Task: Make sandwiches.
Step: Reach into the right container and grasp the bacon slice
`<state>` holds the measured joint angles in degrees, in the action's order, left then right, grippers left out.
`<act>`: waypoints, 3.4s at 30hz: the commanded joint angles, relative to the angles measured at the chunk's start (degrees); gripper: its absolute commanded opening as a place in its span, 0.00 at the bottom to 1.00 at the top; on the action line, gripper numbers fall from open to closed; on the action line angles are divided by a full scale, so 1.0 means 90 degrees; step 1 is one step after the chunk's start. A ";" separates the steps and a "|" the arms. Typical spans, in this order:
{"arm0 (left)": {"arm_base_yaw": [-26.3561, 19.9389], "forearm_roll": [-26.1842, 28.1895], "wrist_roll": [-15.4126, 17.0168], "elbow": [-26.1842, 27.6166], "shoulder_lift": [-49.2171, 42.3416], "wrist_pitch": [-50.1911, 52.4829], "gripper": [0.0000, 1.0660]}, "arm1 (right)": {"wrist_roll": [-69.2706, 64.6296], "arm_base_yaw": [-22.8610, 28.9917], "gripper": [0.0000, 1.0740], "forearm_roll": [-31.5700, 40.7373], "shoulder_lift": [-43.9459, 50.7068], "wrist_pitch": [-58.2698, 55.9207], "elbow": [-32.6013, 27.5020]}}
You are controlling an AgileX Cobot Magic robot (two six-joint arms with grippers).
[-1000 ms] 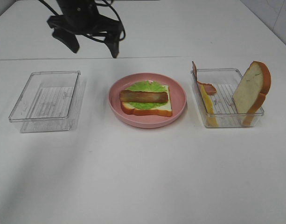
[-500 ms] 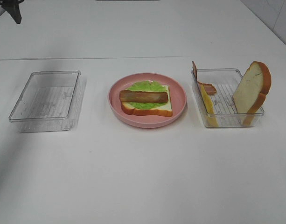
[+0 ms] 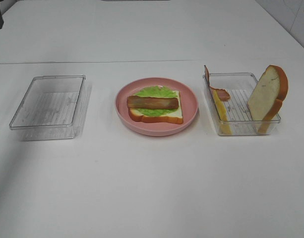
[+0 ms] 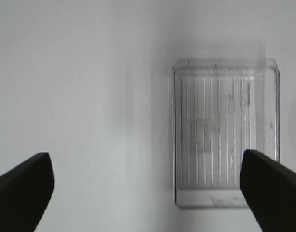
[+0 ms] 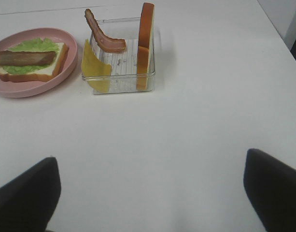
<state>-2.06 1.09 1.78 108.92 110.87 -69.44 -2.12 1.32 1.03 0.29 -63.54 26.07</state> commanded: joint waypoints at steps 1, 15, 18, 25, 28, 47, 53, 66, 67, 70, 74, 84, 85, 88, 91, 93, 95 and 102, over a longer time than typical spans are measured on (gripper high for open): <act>0.0019 -0.0038 -0.0159 -0.0961 -0.0815 -0.0618 0.94 | 0.0051 -0.0032 0.89 -0.0032 0.0191 0.0057 -0.0019; 0.0019 -0.0038 -0.0439 -0.4577 -0.5004 0.0134 0.94 | 0.0051 -0.0032 0.89 -0.0032 0.0191 0.0057 -0.0019; 0.0019 -0.0038 -0.0605 -0.5214 -0.5908 0.0121 0.94 | 0.0051 -0.0032 0.89 -0.0032 0.0191 0.0057 -0.0019; 0.0019 -0.0038 -0.0643 -0.6513 -0.7945 0.0134 0.94 | 0.0051 -0.0032 0.89 -0.0032 0.0191 0.0057 -0.0019; 0.0019 -0.0038 -0.0643 -0.7009 -0.8804 0.0216 0.94 | 0.0051 -0.0032 0.89 -0.0032 0.0191 0.0057 -0.0019; 0.0019 0.0528 -0.0694 -0.8824 -1.2516 0.0859 0.94 | 0.0051 -0.0032 0.89 -0.0032 0.0191 0.0064 -0.0019; 0.0019 0.0484 -0.0656 -0.8824 -1.2459 0.0853 0.94 | 0.0032 -0.0032 0.89 -0.0025 0.0146 0.0064 -0.0019; 0.0019 0.0490 -0.0618 -0.8824 -1.2452 0.0859 0.94 | 0.0032 -0.0032 0.89 -0.0038 0.0146 0.0064 -0.0019; 0.0019 0.0490 -0.0618 -0.8824 -1.2452 0.0859 0.94 | 0.0032 -0.0032 0.89 -0.0038 0.0146 0.0064 -0.0019; -0.0006 0.0484 -0.0618 -0.8824 -1.2452 0.0866 0.94 | 0.0032 -0.0032 0.89 -0.0032 0.0146 0.0064 -0.0019; -0.0006 0.0484 -0.0618 -0.8824 -1.2471 0.0866 0.94 | 0.0032 -0.0032 0.89 -0.0038 0.0146 0.0064 -0.0019; -0.0006 0.0484 -0.0618 -0.8824 -1.2471 0.0866 0.94 | -0.0210 -0.0032 0.89 -0.0025 -0.0210 0.0089 0.0032; -0.0006 0.0484 -0.0618 -0.8824 -1.2471 0.0866 0.94 | -0.0344 -0.0032 0.89 -0.0025 -0.0637 0.0095 0.0108; -0.0006 0.0497 -0.0618 -0.8824 -1.2471 0.0866 0.94 | -0.0611 -0.0032 0.89 -0.0025 -0.1375 0.0127 0.0293; -0.0006 0.0497 -0.0618 -0.8824 -1.2471 0.0866 0.94 | -0.0681 -0.0032 0.89 -0.0025 -0.2024 0.0172 0.0503; -0.0006 0.0509 -0.0618 -0.8824 -1.2471 0.0866 0.94 | -0.0681 -0.0032 0.89 0.0013 -0.3037 0.0376 0.0936; -0.0006 0.0509 -0.0618 -0.8824 -1.2471 0.0866 0.94 | -0.0668 -0.0032 0.89 0.0013 -0.3629 0.0509 0.1254; -0.0006 0.0509 -0.0618 -0.8824 -1.2471 0.0866 0.94 | -0.0637 -0.0032 0.89 0.0032 -0.6137 0.0541 0.2858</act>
<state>-2.06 5.39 -4.13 29.51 -0.34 -61.99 -8.08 1.32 1.15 -48.36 -59.47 47.10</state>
